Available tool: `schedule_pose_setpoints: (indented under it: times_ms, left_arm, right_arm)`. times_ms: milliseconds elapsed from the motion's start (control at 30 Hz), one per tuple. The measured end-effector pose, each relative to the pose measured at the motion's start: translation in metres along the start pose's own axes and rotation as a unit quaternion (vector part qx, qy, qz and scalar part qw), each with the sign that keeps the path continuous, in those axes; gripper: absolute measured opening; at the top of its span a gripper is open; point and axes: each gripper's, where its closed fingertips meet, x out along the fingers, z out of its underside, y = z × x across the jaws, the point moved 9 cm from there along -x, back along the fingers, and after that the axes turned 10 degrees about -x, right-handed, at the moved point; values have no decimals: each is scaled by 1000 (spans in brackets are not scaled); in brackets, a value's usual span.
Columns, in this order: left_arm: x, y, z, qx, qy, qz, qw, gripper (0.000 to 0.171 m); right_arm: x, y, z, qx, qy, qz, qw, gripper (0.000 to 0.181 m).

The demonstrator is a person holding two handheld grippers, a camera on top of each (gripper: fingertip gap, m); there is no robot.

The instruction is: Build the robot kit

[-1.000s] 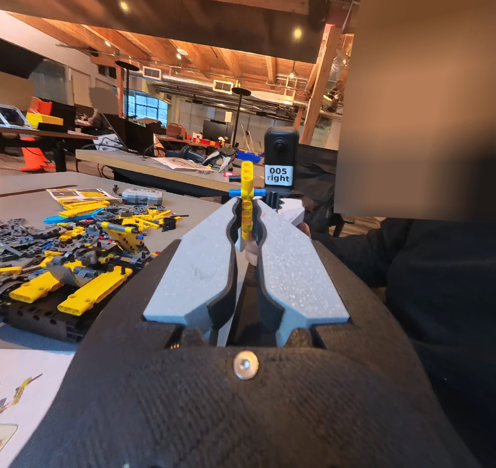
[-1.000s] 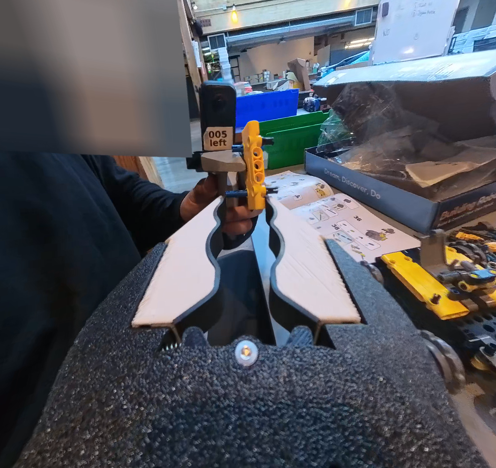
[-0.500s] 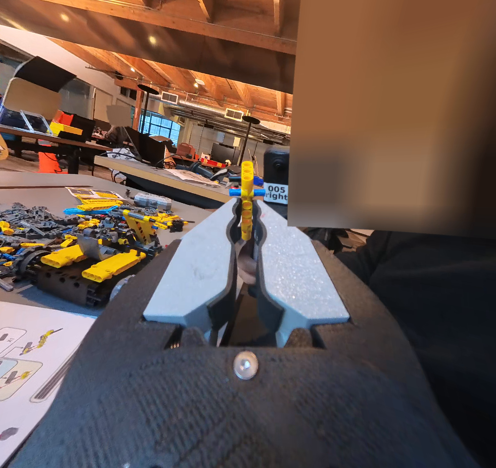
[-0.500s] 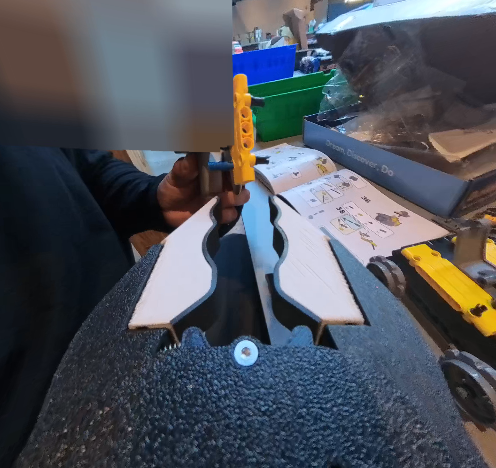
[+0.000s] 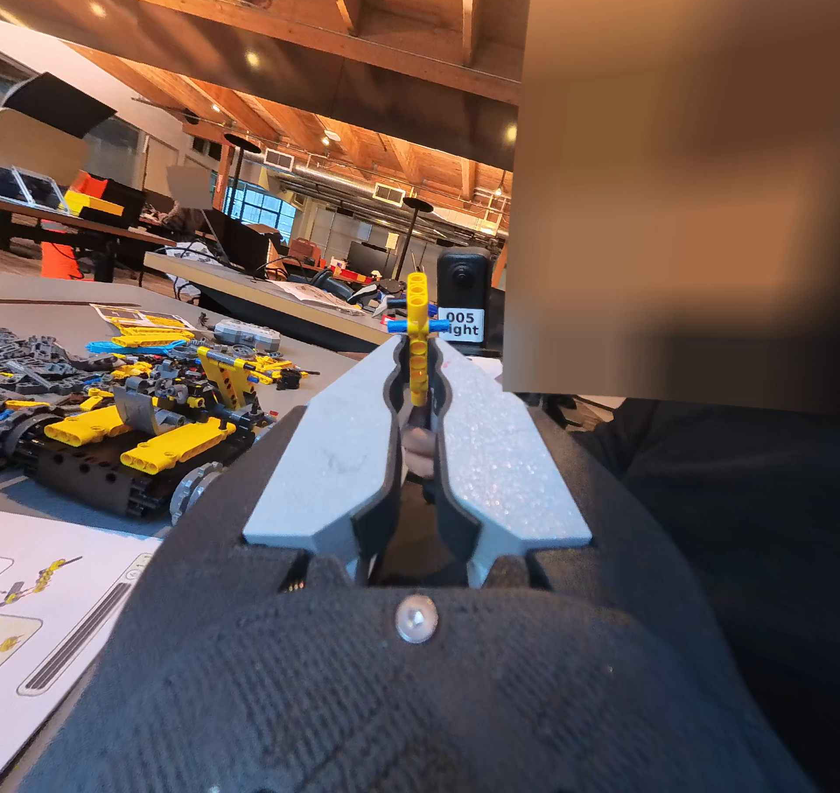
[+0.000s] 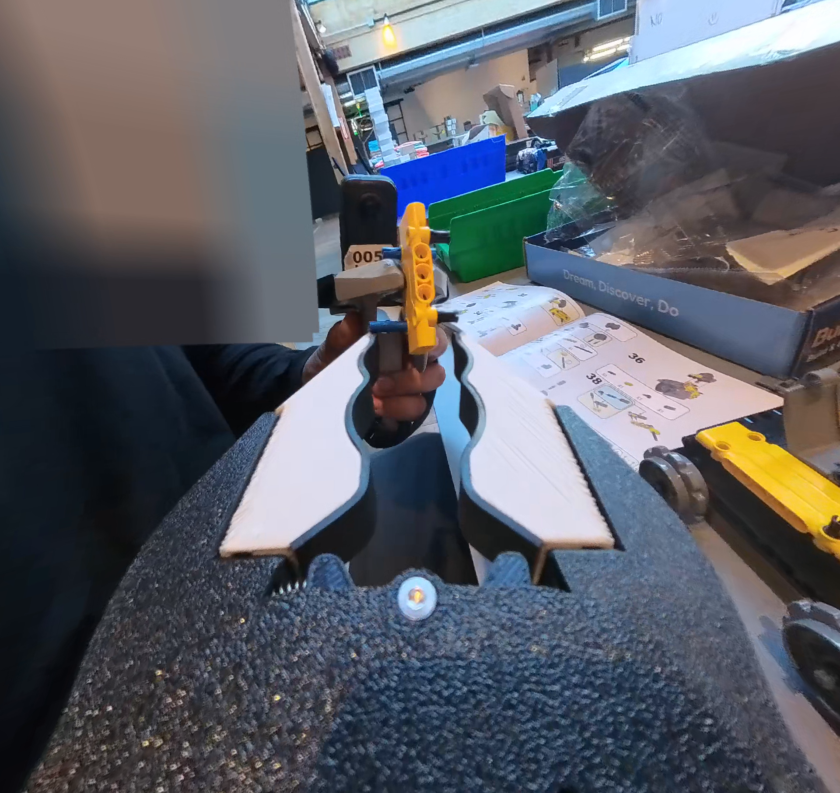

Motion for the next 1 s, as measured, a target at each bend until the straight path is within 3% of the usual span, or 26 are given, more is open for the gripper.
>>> schedule_pose_setpoints:
  times_ms: [233,400,767,1000]
  left_arm:
    - [-2,2,-3,12,2,-4,1000,6]
    - [-1,3,-2,21,-3,-6,1000,6]
    - [1,5,0,35,-9,-17,999,6]
    - [1,4,1,-16,-2,5,1000,7]
  right_arm:
    - [0,-6,-2,12,21,-18,1000,39]
    - [-2,-5,-5,15,29,-3,999,29]
    - [0,-4,0,26,26,0,999,30]
    - [0,-10,-4,-50,-5,23,998,28]
